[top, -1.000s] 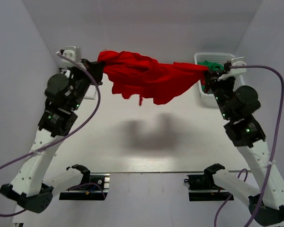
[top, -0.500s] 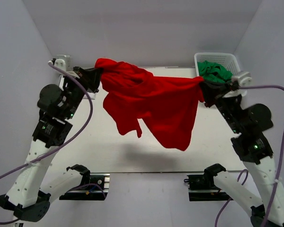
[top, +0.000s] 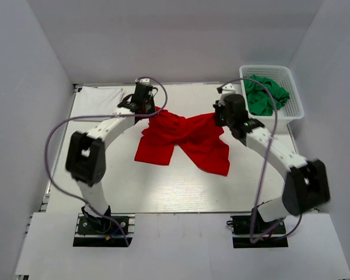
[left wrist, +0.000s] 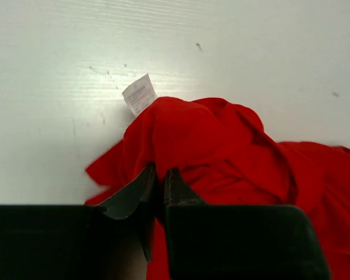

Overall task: Fold and stack the t-shirts
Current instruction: Flatten out the tshirt

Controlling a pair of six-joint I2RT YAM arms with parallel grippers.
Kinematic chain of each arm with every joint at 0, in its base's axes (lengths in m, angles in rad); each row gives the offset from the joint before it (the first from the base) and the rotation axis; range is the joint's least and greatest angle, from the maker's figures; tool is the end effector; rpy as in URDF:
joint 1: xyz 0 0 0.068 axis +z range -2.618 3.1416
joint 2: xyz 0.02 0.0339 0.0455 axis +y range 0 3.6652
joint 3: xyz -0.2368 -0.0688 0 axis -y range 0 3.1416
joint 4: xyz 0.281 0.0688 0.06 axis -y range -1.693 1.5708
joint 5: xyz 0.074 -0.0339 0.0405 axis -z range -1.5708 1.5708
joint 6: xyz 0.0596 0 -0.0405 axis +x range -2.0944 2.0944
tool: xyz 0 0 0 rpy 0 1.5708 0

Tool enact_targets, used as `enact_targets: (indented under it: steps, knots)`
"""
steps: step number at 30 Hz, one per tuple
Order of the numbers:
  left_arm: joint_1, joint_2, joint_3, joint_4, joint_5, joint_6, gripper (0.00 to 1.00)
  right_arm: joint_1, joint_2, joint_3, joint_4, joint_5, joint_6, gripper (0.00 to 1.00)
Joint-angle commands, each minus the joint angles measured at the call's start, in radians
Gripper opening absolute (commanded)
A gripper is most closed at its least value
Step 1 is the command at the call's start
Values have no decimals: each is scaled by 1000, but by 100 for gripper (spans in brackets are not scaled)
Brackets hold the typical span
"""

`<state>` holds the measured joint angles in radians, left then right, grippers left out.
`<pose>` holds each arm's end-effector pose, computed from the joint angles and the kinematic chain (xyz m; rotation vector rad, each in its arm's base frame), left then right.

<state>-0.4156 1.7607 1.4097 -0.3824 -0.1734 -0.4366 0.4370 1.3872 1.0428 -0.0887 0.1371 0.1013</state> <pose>0.4138 -0.1714 0.2169 -0.1132 2.2999 -0.2411 0.3498 0.1544 0.2521 -0.2480 1.9902 0.2080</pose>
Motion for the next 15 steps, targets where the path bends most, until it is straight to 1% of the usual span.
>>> enact_targets:
  steps: [1, 2, 3, 4, 5, 6, 7, 8, 9, 10, 11, 12, 13, 14, 15]
  knots:
    - [34, 148, 213, -90, -63, 6, 0, -12, 175, 187, -6, 160, 0, 0]
    - [49, 193, 256, -101, -63, 16, 0, -17, 243, 236, -17, 182, -14, 0]
    - [58, 233, 344, -116, -63, 16, 0, -20, 277, 288, -22, 190, -20, 0]
    - [67, 274, 386, -148, -49, 16, 0, -20, 336, 315, -29, 188, -23, 0]
    - [81, 345, 461, -160, -49, 16, 0, -26, 405, 371, -49, 190, -29, 0]
    - [81, 373, 492, -161, -49, 16, 0, -27, 433, 432, -57, 191, -32, 0]
    - [92, 397, 520, -173, -49, 16, 0, -37, 517, 462, -71, 193, -35, 0]
    - [92, 420, 546, -173, -23, 16, 6, -37, 547, 491, -91, 196, -40, 0]
    - [101, 456, 584, -173, -9, 16, 13, -38, 570, 579, -103, 199, -41, 0]
    - [101, 468, 595, -173, 6, 27, 24, -46, 619, 606, -124, 197, -44, 0]
    - [112, 477, 616, -173, 38, 27, 67, -47, 662, 634, -155, 202, -49, 0]
    - [112, 491, 626, -161, 54, 36, 92, -47, 679, 723, -195, 197, -45, 0]
    - [112, 491, 635, -161, 64, 36, 100, -52, 709, 750, -216, 179, -51, 16]
    - [123, 491, 644, -161, 77, 36, 100, -50, 720, 791, -253, 162, -51, 31]
    - [123, 491, 644, -161, 77, 36, 100, -55, 711, 806, -256, 147, -39, 52]
